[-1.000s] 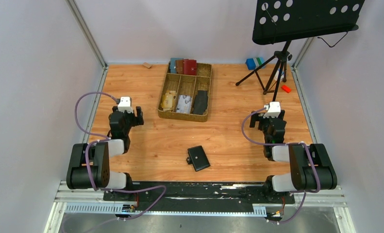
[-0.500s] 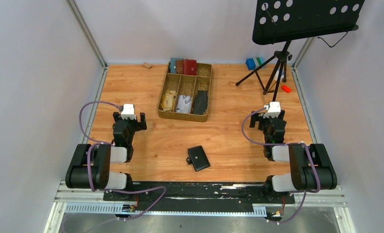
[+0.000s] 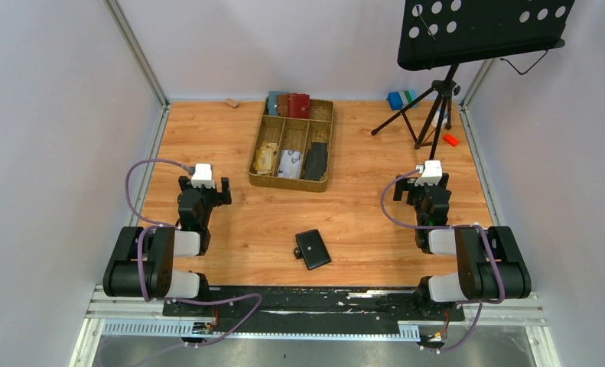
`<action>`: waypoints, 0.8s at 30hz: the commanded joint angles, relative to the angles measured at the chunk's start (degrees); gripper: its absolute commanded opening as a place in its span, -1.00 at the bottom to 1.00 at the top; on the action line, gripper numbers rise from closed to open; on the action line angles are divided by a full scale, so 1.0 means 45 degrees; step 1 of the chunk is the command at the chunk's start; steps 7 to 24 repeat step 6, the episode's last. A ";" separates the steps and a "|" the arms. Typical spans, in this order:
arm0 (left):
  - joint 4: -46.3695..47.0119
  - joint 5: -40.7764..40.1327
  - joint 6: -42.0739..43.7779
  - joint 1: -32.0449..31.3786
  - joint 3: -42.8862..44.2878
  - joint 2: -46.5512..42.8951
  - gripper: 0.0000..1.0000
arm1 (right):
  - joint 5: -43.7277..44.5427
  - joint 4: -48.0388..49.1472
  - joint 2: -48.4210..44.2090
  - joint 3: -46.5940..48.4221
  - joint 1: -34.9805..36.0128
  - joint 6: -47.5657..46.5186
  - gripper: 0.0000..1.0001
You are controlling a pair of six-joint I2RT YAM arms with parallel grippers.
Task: Take the credit cards out of the card holder
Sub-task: Reset both arms
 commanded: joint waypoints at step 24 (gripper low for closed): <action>0.0614 0.0013 0.0319 -0.0023 0.0256 -0.0078 1.00 | -0.0125 0.0496 -0.0184 0.0179 0.0040 -0.0061 1.00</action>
